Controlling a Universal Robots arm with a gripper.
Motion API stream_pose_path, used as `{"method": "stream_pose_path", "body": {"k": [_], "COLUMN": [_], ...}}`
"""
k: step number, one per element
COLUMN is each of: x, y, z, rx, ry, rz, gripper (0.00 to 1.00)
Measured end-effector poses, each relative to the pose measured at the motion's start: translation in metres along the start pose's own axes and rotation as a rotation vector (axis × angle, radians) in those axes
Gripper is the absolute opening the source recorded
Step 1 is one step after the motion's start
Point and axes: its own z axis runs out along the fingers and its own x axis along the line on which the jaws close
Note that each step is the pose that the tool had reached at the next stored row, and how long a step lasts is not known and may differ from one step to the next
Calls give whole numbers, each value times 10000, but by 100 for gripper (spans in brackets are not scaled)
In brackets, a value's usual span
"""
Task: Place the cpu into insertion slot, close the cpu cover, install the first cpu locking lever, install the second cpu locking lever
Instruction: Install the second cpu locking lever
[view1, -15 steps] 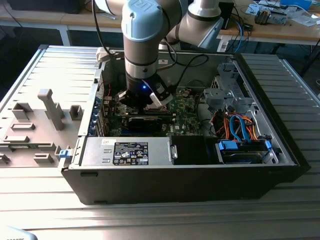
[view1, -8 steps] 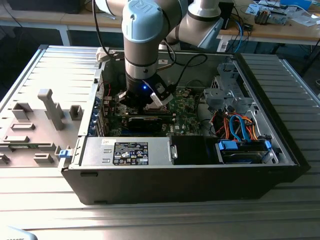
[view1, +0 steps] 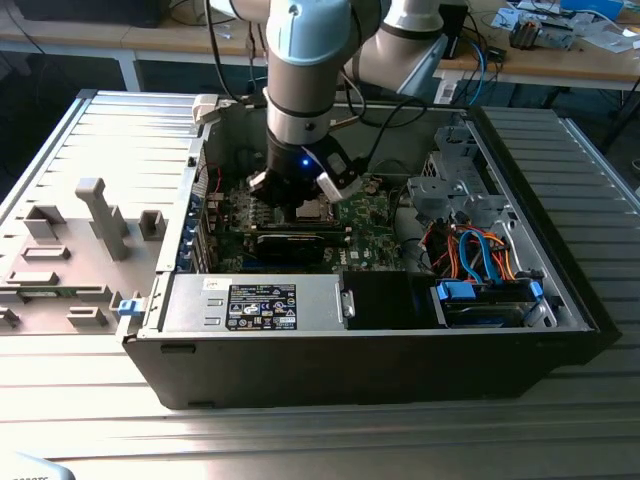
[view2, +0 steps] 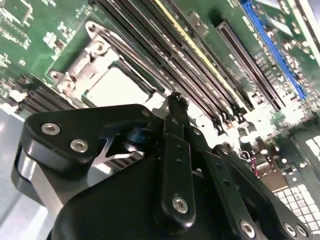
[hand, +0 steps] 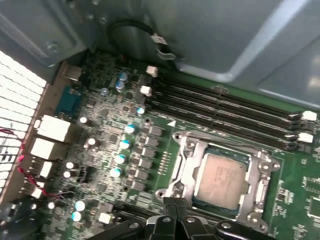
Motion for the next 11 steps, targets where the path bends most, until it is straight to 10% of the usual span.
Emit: {"method": "stream_pose_path", "body": {"k": [2,5,9,11], "x": [-35,-85,-158,-268], "y": [14,44,82,99], "z": [5,10,14,17], "rx": [126,592,949,1124], "ry": [76,239,398,583], "rz": [13,42,66,89], "gripper": [11,11,11,11]}}
